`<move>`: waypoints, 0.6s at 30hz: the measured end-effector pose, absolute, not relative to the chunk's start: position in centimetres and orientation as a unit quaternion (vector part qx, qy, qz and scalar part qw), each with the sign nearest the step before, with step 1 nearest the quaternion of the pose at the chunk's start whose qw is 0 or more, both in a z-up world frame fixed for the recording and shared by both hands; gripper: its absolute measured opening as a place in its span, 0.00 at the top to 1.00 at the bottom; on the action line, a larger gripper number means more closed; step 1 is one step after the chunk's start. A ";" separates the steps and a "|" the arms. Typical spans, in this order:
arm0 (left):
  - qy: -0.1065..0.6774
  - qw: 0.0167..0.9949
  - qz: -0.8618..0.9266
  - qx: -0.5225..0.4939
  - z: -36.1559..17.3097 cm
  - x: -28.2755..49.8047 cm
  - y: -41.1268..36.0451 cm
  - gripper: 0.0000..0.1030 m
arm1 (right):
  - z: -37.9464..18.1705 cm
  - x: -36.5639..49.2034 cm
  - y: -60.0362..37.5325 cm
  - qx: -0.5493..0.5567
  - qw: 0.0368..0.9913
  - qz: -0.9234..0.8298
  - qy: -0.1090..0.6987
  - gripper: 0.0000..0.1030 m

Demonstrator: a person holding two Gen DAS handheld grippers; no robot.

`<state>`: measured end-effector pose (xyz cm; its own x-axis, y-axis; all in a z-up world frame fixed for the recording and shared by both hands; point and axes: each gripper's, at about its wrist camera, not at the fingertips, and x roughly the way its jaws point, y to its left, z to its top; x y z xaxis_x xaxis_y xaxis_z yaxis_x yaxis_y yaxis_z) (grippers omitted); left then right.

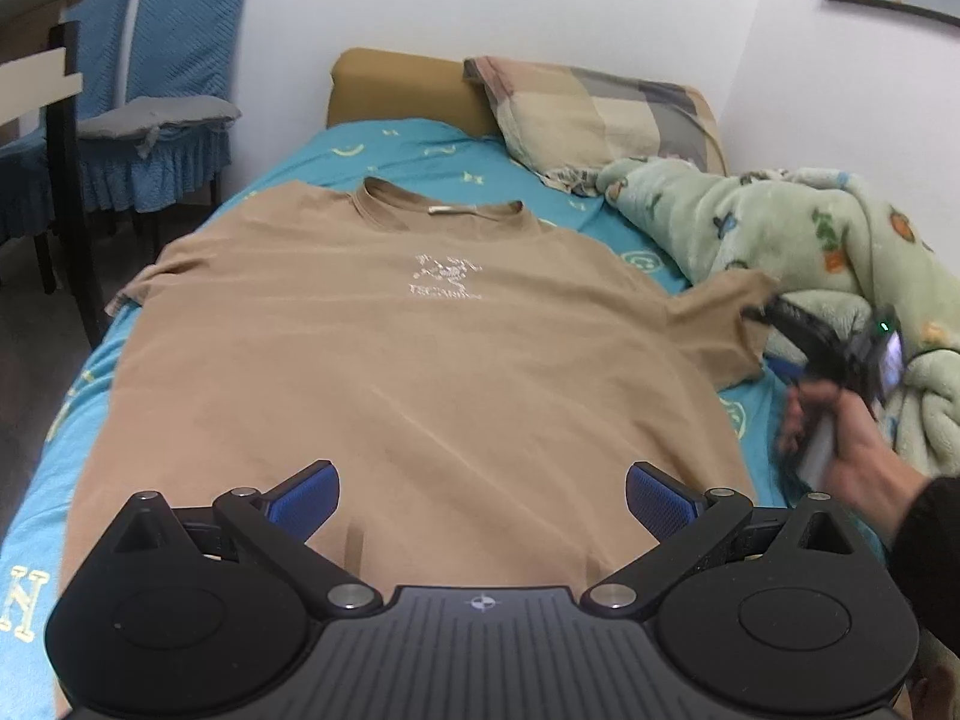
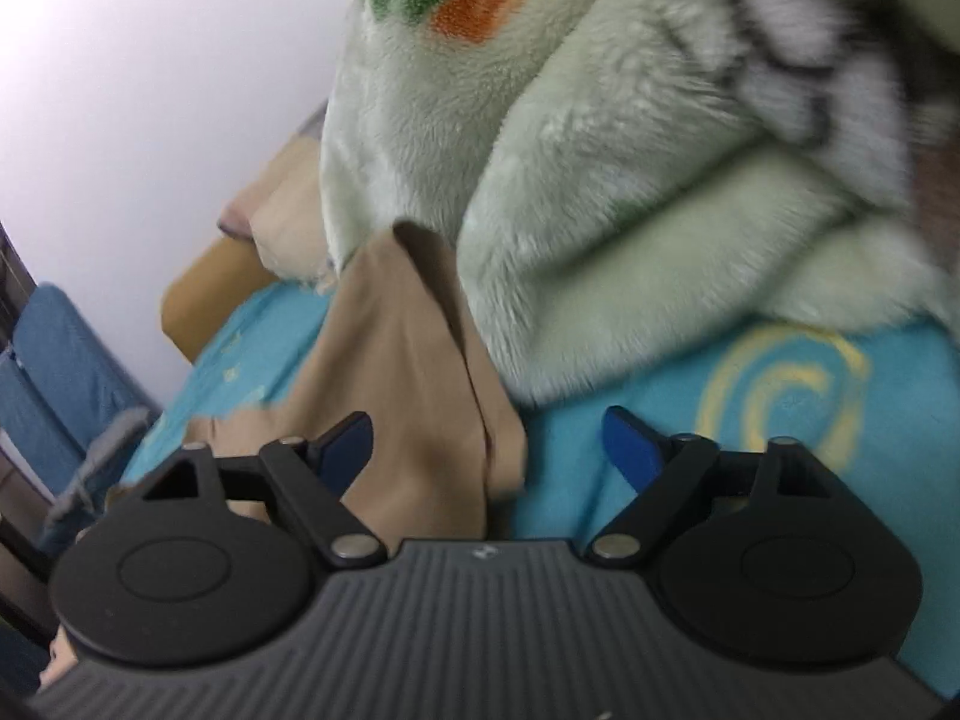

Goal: Fold clothes
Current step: 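Grasp the tan T-shirt's sleeve edge with the right gripper, then fold the sleeve and side panel over the shirt body with the right gripper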

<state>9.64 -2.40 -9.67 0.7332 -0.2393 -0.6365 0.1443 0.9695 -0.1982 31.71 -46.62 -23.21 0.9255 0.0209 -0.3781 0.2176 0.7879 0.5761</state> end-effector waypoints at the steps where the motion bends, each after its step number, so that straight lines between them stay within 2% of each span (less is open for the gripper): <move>1: 0.353 0.927 -0.106 -0.071 -9.9 10.0 -2.5 0.00 | -23.5 32.5 -46.8 0.336 0.924 -0.041 0.181 0.16; 5: 0.375 0.916 -0.109 -0.089 -11.3 11.5 -2.5 0.00 | -23.7 34.7 -46.1 0.322 0.927 -0.003 0.191 0.18; 8: 0.390 0.909 -0.104 -0.097 -12.2 12.2 -2.4 0.00 | -23.7 36.1 -45.4 0.319 0.922 0.034 0.217 0.36; 9: 0.394 0.908 -0.103 -0.100 -12.4 12.4 -2.3 0.00 | -23.8 36.5 -45.1 0.318 0.918 0.051 0.230 0.45; 11: 0.394 0.908 -0.101 -0.105 -12.5 12.5 -2.1 0.00 | -23.9 36.9 -44.0 0.308 0.917 0.054 0.248 0.50; 12: 0.393 0.908 -0.100 -0.106 -12.5 12.6 -2.1 0.00 | -24.0 36.9 -43.5 0.306 0.917 0.049 0.253 0.57; 13: 0.392 0.908 -0.098 -0.108 -12.5 12.6 -2.0 0.00 | -24.0 36.8 -43.1 0.305 0.916 0.043 0.258 0.75; 14: 0.390 0.909 -0.096 -0.111 -12.4 12.6 -1.9 0.00 | -23.8 36.6 -42.7 0.303 0.917 0.035 0.258 0.82; 15: 0.387 0.910 -0.093 -0.114 -12.1 12.7 -1.8 0.00 | -23.5 36.4 -42.2 0.298 0.919 0.026 0.257 0.88; 18: 0.367 0.919 -0.085 -0.121 -11.1 12.5 -1.3 0.00 | -20.8 35.2 -41.0 0.287 0.930 0.004 0.228 0.89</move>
<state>12.55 -1.34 -11.14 0.7167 -0.2458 -0.6526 0.0681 0.9560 -0.2853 35.20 -41.03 -20.75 0.8957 0.1391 -0.4223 0.1233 0.8349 0.5365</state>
